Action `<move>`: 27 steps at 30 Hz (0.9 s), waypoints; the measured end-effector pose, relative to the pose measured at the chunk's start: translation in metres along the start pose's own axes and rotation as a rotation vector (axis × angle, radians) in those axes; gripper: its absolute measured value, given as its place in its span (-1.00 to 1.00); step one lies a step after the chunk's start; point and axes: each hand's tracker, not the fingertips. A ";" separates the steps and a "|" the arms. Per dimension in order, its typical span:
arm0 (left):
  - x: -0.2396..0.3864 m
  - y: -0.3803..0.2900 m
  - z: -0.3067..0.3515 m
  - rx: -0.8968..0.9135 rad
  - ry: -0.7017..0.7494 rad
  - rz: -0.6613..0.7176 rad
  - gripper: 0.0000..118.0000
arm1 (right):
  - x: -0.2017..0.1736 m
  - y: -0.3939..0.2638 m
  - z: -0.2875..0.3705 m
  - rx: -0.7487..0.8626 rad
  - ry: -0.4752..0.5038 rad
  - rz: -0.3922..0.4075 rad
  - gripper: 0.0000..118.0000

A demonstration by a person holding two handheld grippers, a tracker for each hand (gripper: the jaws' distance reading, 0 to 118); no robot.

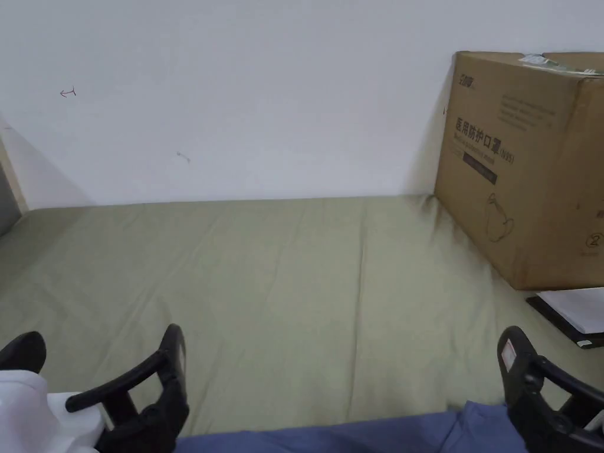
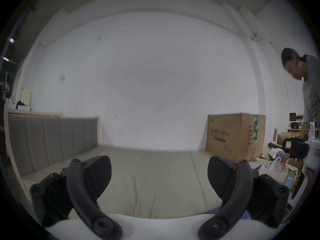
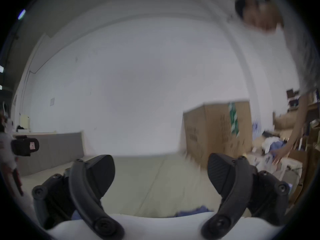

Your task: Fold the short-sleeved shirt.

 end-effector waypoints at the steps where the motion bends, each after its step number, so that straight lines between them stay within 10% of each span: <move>1: 0.007 0.000 0.006 0.020 0.011 -0.018 0.62 | -0.009 -0.002 0.003 0.017 -0.030 0.040 0.63; 4: 0.029 0.000 0.013 0.006 0.053 -0.100 -1.00 | -0.026 -0.007 0.004 -0.041 0.005 0.130 -1.00; 14: -0.014 0.004 -0.006 -0.201 -0.044 0.090 -1.00 | -0.014 0.005 0.000 -0.124 -0.001 0.162 -1.00; 21: -0.176 -0.065 -0.113 -0.954 -0.249 0.630 -1.00 | 0.000 -0.005 -0.001 -0.294 0.027 0.135 -1.00; 23: -0.205 -0.103 -0.119 -0.999 -0.296 0.767 -0.64 | -0.002 -0.017 -0.006 -0.319 0.039 0.140 -1.00; 25: -0.230 -0.142 -0.116 -0.985 -0.282 0.846 0.70 | -0.006 -0.028 -0.015 -0.344 0.046 0.156 -1.00; 27: -0.244 -0.169 -0.109 -1.000 -0.225 0.864 0.96 | -0.010 -0.037 -0.026 -0.378 0.037 0.159 -1.00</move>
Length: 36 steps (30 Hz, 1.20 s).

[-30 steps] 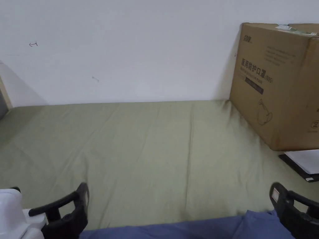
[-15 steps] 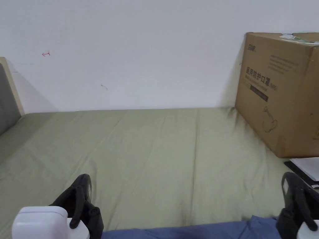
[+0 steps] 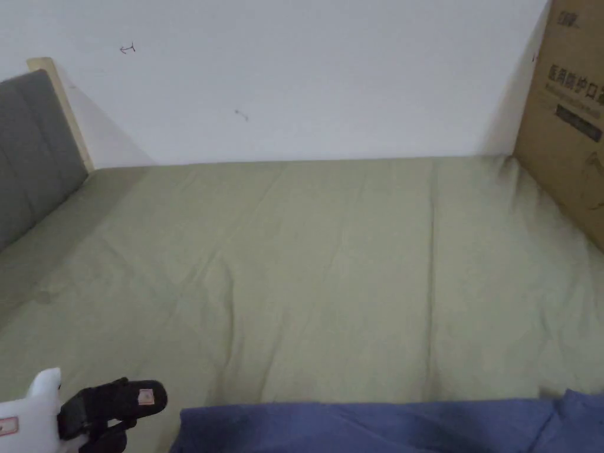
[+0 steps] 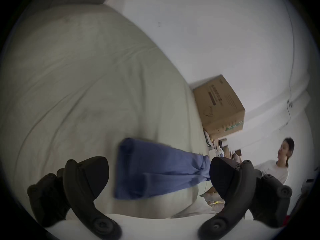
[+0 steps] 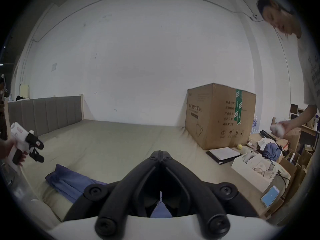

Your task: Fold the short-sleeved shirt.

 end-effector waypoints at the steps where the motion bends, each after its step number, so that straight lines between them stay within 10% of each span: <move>1: -0.010 -0.001 -0.005 -0.013 0.005 0.033 0.98 | -0.001 0.000 -0.006 -0.013 0.005 -0.015 -1.00; 14: -0.052 -0.026 -0.107 -0.283 -0.468 0.282 0.83 | -0.035 -0.011 -0.060 -0.165 0.049 -0.154 -1.00; 15: -0.044 -0.026 -0.110 -0.268 -0.421 0.220 0.42 | -0.038 -0.011 -0.058 -0.168 0.053 -0.157 -1.00; 16: -0.048 -0.022 -0.111 -0.229 -0.326 0.150 -0.80 | -0.039 -0.011 -0.059 -0.170 0.057 -0.159 -1.00; 17: -0.046 -0.023 -0.115 -0.197 -0.179 0.111 -0.97 | -0.039 -0.011 -0.059 -0.171 0.062 -0.160 -1.00; 18: -0.049 -0.028 -0.125 -0.196 0.109 0.053 -0.97 | -0.040 -0.011 -0.059 -0.172 0.067 -0.160 -1.00; 20: -0.051 -0.037 -0.120 -0.128 -0.154 0.184 -0.97 | -0.043 -0.011 -0.057 -0.174 0.074 -0.156 -1.00; 28: 0.015 -0.016 -0.068 -0.164 0.127 -0.074 -0.96 | -0.031 -0.003 -0.042 -0.179 0.091 -0.168 -1.00; 33: 0.084 -0.026 -0.031 -0.051 0.717 -0.589 -0.96 | -0.018 -0.008 -0.029 -0.171 0.088 -0.171 -1.00; 36: 0.106 -0.033 -0.036 -0.047 0.603 -0.504 -0.96 | -0.009 -0.013 -0.021 -0.178 0.085 -0.176 -1.00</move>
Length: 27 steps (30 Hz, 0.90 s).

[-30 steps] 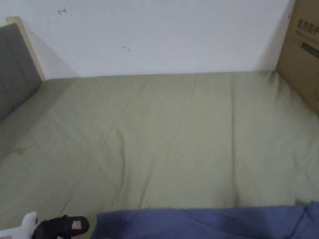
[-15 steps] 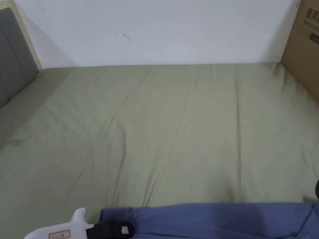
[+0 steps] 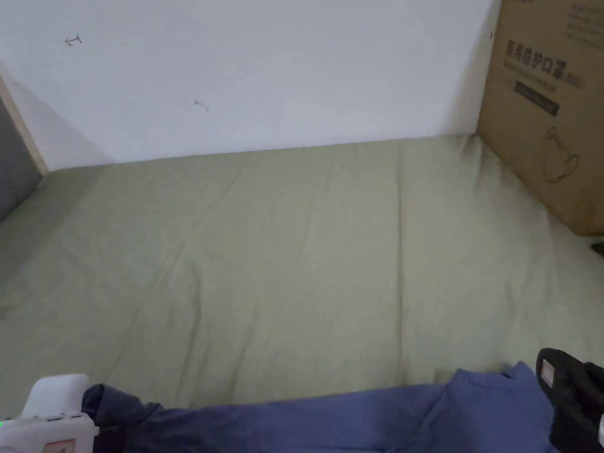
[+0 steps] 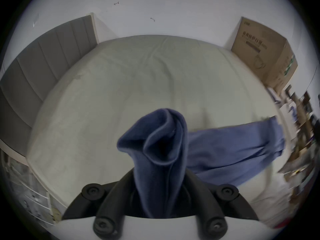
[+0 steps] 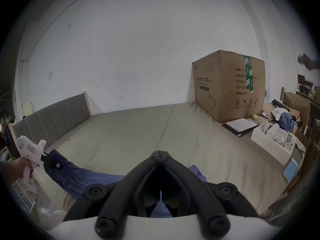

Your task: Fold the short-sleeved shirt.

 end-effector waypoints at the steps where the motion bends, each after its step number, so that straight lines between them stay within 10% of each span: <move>1: 0.011 0.002 -0.001 -0.014 -0.063 0.037 -0.96 | 0.004 -0.001 0.002 -0.003 0.000 -0.010 -1.00; 6: 0.096 0.007 -0.034 -0.128 -0.417 0.197 -0.88 | 0.023 0.000 0.014 -0.009 -0.029 -0.039 -1.00; 10: 0.156 0.012 -0.075 -0.207 -0.570 0.151 1.00 | 0.038 0.004 0.028 -0.013 -0.052 -0.038 -1.00; 19: 0.127 0.023 -0.024 -0.071 -0.477 0.057 0.83 | 0.056 0.011 0.041 -0.002 -0.089 0.035 -1.00; 21: 0.114 0.018 -0.009 0.039 -0.393 -0.003 0.02 | 0.057 0.011 0.038 -0.013 -0.081 0.016 -1.00; 22: 0.113 0.015 -0.006 0.058 -0.327 -0.045 -0.89 | 0.057 0.010 0.036 -0.018 -0.077 0.005 -1.00; 27: 0.129 -0.006 -0.037 -0.022 -0.348 -0.082 -1.00 | 0.050 0.009 0.033 -0.019 -0.059 -0.026 -1.00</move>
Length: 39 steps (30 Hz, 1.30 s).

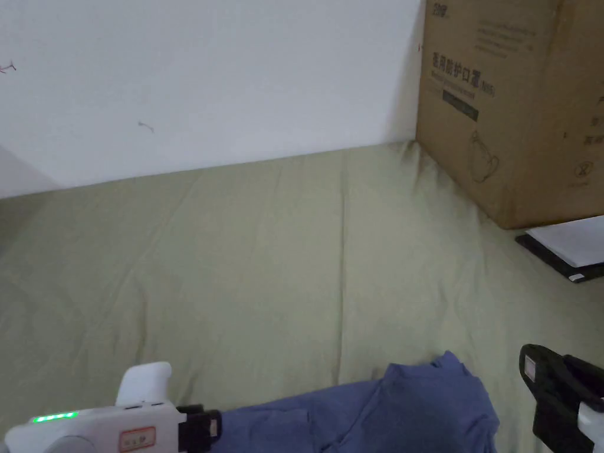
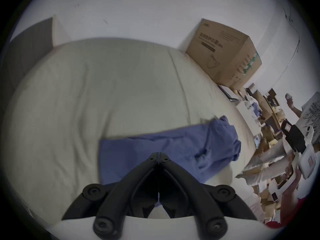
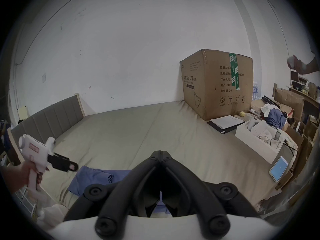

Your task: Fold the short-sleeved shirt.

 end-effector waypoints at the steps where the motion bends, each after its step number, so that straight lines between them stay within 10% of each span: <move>1: 0.014 -0.002 -0.002 -0.017 0.000 -0.003 -1.00 | -0.001 0.000 0.001 0.000 0.006 -0.003 -1.00; 11: 0.113 -0.038 -0.096 -0.305 -0.096 -0.292 -1.00 | -0.002 0.001 0.012 -0.005 0.013 0.074 -1.00; 15: 0.107 -0.026 -0.063 -0.234 -0.555 -0.021 -1.00 | 0.001 -0.001 0.012 -0.017 0.022 0.063 -1.00; 25: -0.031 0.008 0.026 -0.119 -0.398 0.098 -0.99 | -0.003 -0.005 0.001 -0.056 0.037 0.049 -1.00; 27: -0.071 0.002 0.036 -0.120 -0.453 0.195 -0.63 | -0.007 -0.006 -0.001 -0.067 0.043 0.064 -1.00; 30: -0.114 -0.012 0.039 -0.107 -0.532 0.374 1.00 | -0.015 -0.006 -0.009 -0.084 0.046 0.097 -1.00; 39: -0.178 -0.051 -0.021 -0.149 -0.692 0.678 1.00 | -0.042 -0.005 -0.035 -0.133 0.087 0.091 -1.00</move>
